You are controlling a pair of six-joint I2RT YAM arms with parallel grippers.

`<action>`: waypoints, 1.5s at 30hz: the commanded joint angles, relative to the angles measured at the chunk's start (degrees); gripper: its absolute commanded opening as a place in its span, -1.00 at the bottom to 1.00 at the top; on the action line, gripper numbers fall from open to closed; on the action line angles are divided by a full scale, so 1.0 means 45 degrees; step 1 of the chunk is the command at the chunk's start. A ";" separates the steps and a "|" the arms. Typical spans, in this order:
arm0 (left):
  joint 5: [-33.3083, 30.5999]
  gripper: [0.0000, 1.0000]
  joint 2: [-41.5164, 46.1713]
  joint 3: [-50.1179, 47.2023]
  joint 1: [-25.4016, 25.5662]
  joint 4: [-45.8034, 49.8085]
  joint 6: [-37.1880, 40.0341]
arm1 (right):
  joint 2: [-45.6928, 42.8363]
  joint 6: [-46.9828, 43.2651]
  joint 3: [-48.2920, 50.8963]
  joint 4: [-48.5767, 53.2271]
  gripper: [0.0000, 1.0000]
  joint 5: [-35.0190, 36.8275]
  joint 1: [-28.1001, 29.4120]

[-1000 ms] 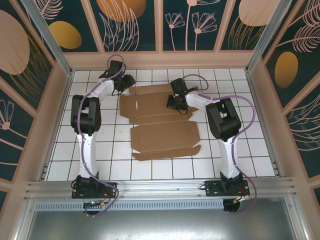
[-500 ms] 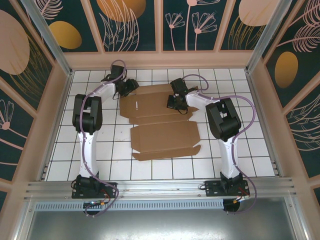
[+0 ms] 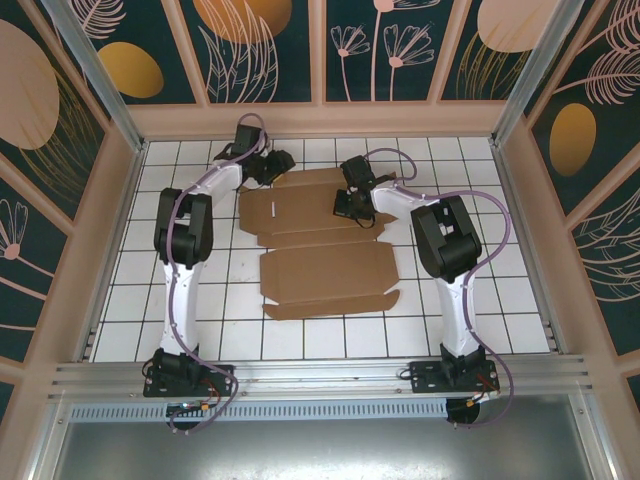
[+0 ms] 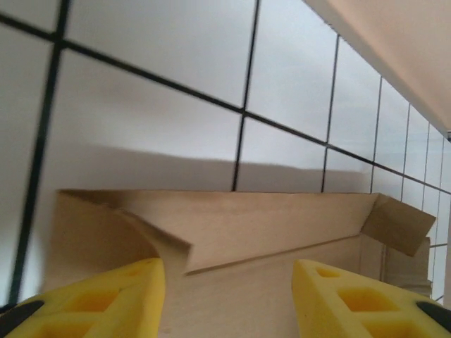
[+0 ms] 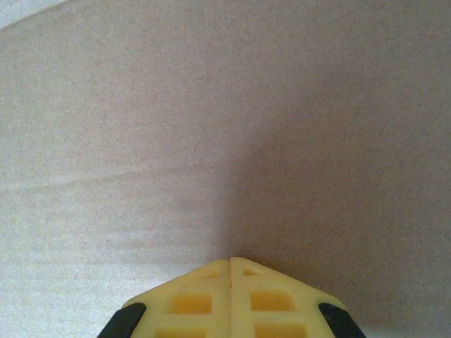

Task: Fold the paper box

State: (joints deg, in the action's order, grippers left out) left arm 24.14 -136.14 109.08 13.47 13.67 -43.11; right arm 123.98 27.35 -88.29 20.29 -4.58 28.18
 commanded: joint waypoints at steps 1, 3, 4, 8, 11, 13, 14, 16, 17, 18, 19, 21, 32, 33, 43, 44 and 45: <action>0.0243 -0.01 -0.1268 0.0802 -0.0020 0.0814 0.0248 | 0.0869 0.0015 -0.0017 0.0967 -1.00 -0.0037 0.0084; 0.0216 -0.01 -0.1422 0.0684 -0.0032 0.0723 0.0202 | 0.0866 -0.0041 -0.0113 0.1082 -1.00 -0.0018 0.0084; 0.0237 -0.01 -0.1427 0.0630 -0.0023 0.0694 0.0176 | 0.0872 -0.0043 -0.0162 0.1131 -1.00 0.0019 0.0084; 0.0226 -0.02 -0.0836 0.0351 -0.0034 0.0686 0.0192 | 0.0895 -0.0073 -0.0281 0.1207 -1.00 0.0119 0.0070; -0.0112 -0.02 0.0172 0.0342 -0.0024 0.1119 0.0397 | 0.0910 0.0171 -0.0269 0.1204 -1.00 0.0295 0.0065; -0.0303 -0.02 0.1136 -0.0039 -0.0023 0.1239 0.0398 | 0.0838 0.0420 -0.0139 0.1109 -1.00 0.0409 0.0069; -0.0369 -0.02 0.1761 -0.0494 -0.0008 0.1221 0.0365 | 0.0775 0.0580 -0.0030 0.1020 -1.00 0.0422 0.0078; -0.0690 -0.03 0.3064 -0.1781 0.0006 0.1246 0.0061 | 0.0664 0.0797 0.0113 0.0894 -1.00 0.0451 0.0084; -0.0773 -0.03 0.3866 -0.2841 0.0031 0.1069 -0.0179 | 0.0604 0.0883 0.0170 0.0847 -1.00 0.0461 0.0084; -0.0887 -0.03 0.4657 -0.4018 0.0096 0.0795 -0.0378 | 0.0567 0.0954 0.0239 0.0804 -1.00 0.0493 0.0084; -0.1107 -0.02 0.5267 -0.4908 0.0165 0.0706 -0.0463 | 0.0550 0.1018 0.0287 0.0755 -1.00 0.0498 0.0084; -0.1508 0.00 0.6451 -0.6810 0.0280 0.0759 -0.0486 | 0.0556 0.1064 0.0304 0.0764 -1.00 0.0452 0.0104; -0.2141 0.63 0.9956 -1.2497 0.0288 0.0359 0.0071 | 0.0545 0.0894 0.0382 0.0665 -1.00 0.0158 0.0143; -0.2226 0.63 0.9876 -1.2539 0.0304 0.0343 0.0121 | 0.0516 0.0894 0.0372 0.0665 -1.00 0.0140 0.0150; -0.0699 0.51 0.8580 -1.2129 0.0572 -0.1527 0.0021 | 0.0404 0.0816 0.0713 0.0452 -1.00 -0.0104 0.0151; -0.0697 0.50 0.8505 -1.1974 0.0616 -0.1444 0.0038 | 0.0404 0.0831 0.0748 0.0422 -1.00 -0.0091 0.0151; -0.0678 0.49 0.8514 -1.1935 0.0633 -0.1400 0.0031 | 0.0379 0.0826 0.0769 0.0380 -1.00 -0.0080 0.0148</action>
State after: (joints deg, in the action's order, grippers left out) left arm 19.29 -96.71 53.32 15.70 9.21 -43.75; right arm 124.11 30.81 -87.68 18.50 -4.60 28.25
